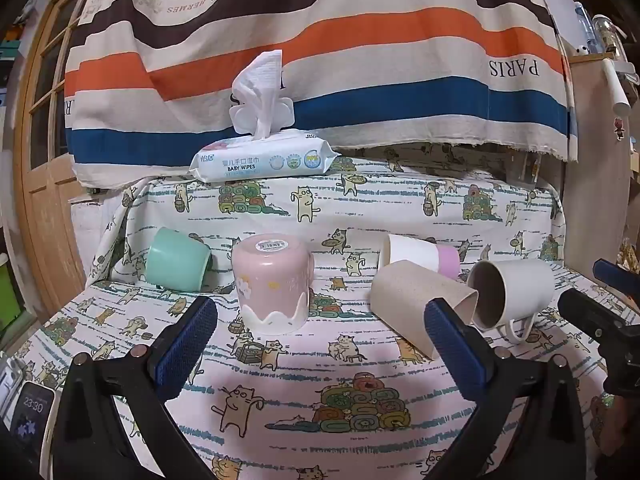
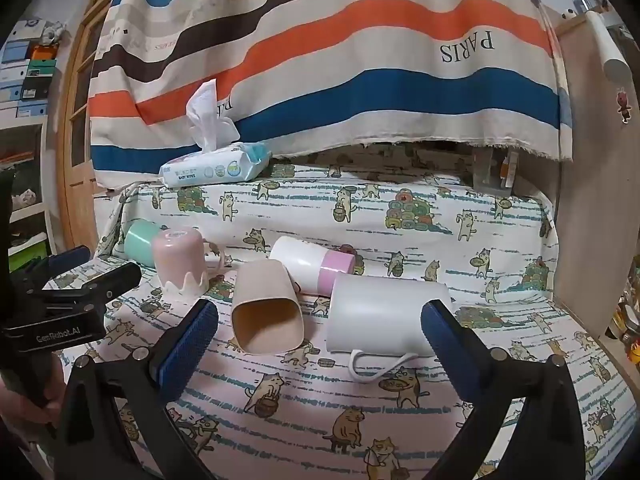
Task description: Flip cup upside down
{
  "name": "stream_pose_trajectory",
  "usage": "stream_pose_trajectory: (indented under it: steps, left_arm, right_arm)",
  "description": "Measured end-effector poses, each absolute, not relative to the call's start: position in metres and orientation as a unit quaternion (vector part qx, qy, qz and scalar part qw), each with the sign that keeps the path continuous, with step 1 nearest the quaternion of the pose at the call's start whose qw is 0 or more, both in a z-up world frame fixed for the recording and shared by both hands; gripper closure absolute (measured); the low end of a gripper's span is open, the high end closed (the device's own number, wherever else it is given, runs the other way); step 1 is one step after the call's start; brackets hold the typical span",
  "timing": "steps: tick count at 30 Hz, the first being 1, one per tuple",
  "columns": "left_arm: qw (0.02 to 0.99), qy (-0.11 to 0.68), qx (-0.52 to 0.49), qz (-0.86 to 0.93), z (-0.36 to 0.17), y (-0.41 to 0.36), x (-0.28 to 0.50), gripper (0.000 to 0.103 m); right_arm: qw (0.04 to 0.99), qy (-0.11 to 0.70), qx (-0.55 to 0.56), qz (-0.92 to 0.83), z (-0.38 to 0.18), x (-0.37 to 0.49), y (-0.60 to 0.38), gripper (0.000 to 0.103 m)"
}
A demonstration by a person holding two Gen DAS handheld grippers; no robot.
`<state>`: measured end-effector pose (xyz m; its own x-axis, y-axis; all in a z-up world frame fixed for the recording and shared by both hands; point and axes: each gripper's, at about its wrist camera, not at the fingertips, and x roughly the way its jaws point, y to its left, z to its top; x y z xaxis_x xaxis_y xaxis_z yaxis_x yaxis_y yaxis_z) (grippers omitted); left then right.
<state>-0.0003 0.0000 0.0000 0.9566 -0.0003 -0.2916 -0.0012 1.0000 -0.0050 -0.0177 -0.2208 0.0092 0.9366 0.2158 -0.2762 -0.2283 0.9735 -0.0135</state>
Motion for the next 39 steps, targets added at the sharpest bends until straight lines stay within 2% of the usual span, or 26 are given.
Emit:
stream_pose_trajectory:
  steps: [39]
  left_arm:
    - [0.988, 0.154, -0.004, -0.001, -0.003, -0.001, 0.002, 0.000]
  right_arm:
    - [0.986, 0.145, -0.019, 0.082, 0.007, -0.013, -0.230, 0.000]
